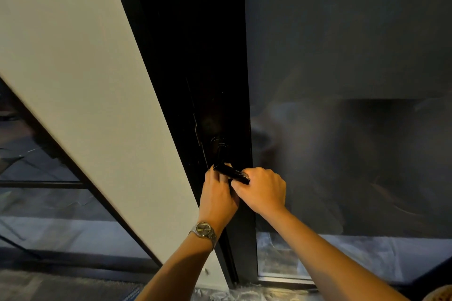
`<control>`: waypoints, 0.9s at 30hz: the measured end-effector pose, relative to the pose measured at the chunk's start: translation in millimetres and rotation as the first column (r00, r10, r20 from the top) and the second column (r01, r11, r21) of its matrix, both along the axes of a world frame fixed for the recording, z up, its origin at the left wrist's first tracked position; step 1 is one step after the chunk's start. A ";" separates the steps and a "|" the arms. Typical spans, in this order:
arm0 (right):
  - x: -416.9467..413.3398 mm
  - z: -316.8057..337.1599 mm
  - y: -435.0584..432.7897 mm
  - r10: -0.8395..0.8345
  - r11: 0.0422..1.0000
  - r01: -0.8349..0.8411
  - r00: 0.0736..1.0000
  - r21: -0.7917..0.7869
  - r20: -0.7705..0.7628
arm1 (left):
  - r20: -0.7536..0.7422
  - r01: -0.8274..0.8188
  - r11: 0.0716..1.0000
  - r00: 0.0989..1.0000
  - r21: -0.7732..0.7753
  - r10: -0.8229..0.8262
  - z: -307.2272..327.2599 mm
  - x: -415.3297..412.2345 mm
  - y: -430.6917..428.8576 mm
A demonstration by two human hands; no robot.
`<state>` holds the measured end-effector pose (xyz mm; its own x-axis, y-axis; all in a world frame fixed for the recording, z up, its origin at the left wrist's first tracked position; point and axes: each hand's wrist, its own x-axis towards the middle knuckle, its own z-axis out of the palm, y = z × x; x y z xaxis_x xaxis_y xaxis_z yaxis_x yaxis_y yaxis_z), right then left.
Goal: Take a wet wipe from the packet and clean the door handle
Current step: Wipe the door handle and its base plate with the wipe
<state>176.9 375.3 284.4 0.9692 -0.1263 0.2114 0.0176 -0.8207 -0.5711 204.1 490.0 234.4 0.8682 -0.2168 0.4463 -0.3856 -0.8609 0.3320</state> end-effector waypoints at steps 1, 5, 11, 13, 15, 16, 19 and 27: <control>0.1 -0.2 0.0 0.001 1.000 -0.001 1.000 0.001 0.003 | 0.046 0.042 0.994 0.998 0.103 -0.047 2.0 -0.9 -0.7; -0.8 -2.8 0.0 0.018 1.000 -0.019 0.999 0.016 0.028 | 0.101 0.054 0.936 0.990 0.347 -0.095 -2.4 1.3 0.8; -0.5 0.8 -0.1 0.017 1.000 -0.017 0.999 0.014 0.032 | -0.018 -0.019 0.989 1.000 -0.147 0.017 -19.3 -10.6 -23.3; -0.7 2.4 -0.5 0.015 1.000 -0.015 1.000 0.002 0.010 | -0.119 -0.116 0.927 0.990 -0.356 0.078 -12.1 -13.1 -30.0; 0.1 2.5 -0.9 0.013 1.000 -0.013 1.000 -0.005 -0.005 | -0.188 -0.224 0.846 0.971 -0.483 0.150 -5.1 -11.0 -30.9; 0.2 2.1 -1.0 0.011 1.000 -0.011 1.000 -0.003 -0.007 | -0.236 -0.260 0.796 0.960 -0.547 0.152 -2.5 -9.9 -29.8; 1.1 1.3 -1.3 0.016 1.000 -0.016 1.000 -0.003 0.001 | -0.322 -0.330 0.692 0.935 -0.642 0.147 1.7 -5.3 -26.0; 0.2 -0.8 -4.0 0.066 0.998 -0.066 0.998 -0.006 0.010 | -0.587 -0.614 0.026 0.740 -0.789 -0.329 17.9 3.7 -17.7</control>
